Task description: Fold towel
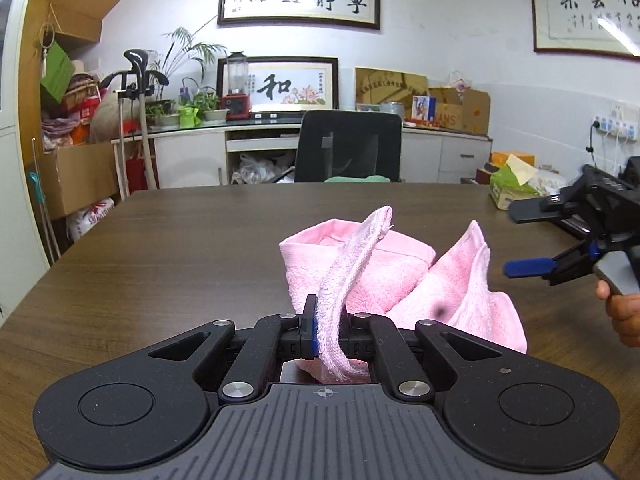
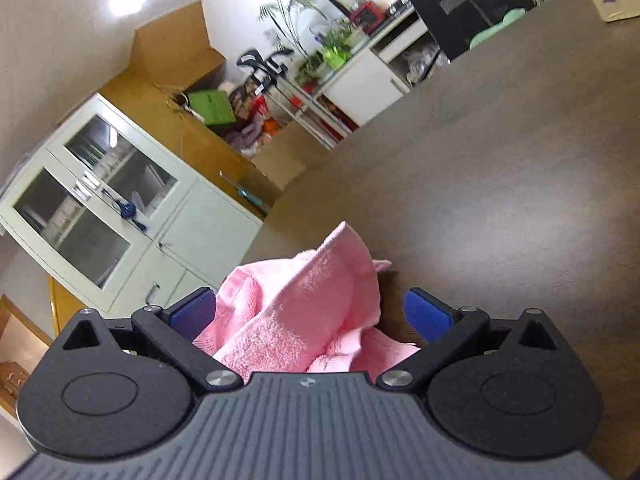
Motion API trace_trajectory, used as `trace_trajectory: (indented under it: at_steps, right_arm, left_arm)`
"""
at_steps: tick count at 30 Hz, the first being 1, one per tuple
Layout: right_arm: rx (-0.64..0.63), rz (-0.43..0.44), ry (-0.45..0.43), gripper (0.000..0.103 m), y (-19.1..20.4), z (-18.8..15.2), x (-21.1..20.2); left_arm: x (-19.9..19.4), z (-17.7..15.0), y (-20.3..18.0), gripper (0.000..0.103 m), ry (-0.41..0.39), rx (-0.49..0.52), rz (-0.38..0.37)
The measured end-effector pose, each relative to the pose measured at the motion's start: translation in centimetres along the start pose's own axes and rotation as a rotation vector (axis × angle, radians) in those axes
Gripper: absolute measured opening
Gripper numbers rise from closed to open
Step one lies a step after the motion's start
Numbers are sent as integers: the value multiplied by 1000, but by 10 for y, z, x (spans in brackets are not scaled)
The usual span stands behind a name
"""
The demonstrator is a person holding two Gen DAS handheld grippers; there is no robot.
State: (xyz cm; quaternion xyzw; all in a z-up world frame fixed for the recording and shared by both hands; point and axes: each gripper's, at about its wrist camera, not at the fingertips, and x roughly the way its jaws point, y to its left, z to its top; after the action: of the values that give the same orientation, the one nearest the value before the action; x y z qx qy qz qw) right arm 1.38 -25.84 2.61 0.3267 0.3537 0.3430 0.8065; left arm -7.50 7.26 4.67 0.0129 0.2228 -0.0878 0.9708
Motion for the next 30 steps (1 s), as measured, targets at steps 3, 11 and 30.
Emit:
trace_trajectory:
  at_steps: [3,11,30]
  right_arm:
    - [29,-11,15,99,7,3,13]
    - [19,-127,70,5,19,0,38]
    - [-344,-261,-420,4,112,111,-38]
  left_arm:
    - [-4,-2,-1,5,-9,3,-21]
    - [-6,-11,0,7,1,-21,-32]
    - [87,161,57,5,-43,-552,-68]
